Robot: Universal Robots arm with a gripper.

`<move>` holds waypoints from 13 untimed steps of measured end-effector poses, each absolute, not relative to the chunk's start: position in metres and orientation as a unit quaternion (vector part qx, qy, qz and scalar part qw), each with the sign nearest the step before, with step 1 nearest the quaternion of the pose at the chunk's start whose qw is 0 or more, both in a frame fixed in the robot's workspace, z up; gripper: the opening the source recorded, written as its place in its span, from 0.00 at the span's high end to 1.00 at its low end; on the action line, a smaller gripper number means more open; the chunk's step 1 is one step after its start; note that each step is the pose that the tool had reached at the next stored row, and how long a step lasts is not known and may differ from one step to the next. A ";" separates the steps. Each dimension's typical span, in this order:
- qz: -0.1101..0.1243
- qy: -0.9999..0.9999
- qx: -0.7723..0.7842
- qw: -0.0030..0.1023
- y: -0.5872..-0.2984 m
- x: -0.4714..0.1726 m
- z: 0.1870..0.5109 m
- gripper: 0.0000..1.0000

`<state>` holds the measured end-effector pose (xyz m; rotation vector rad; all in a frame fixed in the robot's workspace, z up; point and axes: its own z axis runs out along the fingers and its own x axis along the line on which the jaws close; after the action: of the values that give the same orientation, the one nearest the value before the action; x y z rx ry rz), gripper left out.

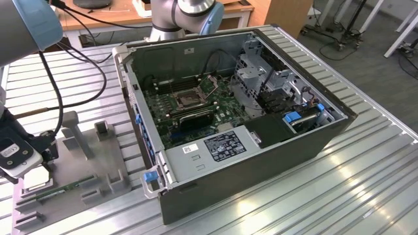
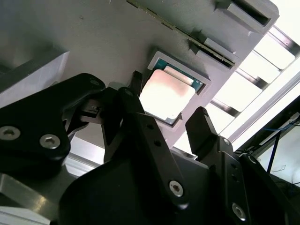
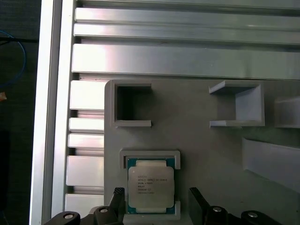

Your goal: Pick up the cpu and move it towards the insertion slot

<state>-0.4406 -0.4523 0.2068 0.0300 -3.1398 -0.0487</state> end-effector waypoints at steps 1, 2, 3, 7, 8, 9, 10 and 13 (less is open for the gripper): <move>-0.016 -1.000 0.010 0.001 -0.452 -0.441 0.207 0.35; -0.016 -1.000 0.010 0.001 -0.452 -0.441 0.207 0.34; -0.016 -1.000 0.010 0.001 -0.452 -0.441 0.207 0.34; -0.016 -1.000 0.010 0.000 -0.452 -0.441 0.204 0.28; -0.016 -1.000 0.010 0.001 -0.452 -0.441 0.203 0.28; -0.016 -1.000 0.010 0.001 -0.452 -0.441 0.202 0.28; -0.016 -1.000 0.010 0.001 -0.452 -0.441 0.200 0.28; -0.016 -1.000 0.009 0.001 -0.451 -0.441 0.197 0.28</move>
<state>-0.4407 -0.4512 0.1972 0.0297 -3.1399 -0.0488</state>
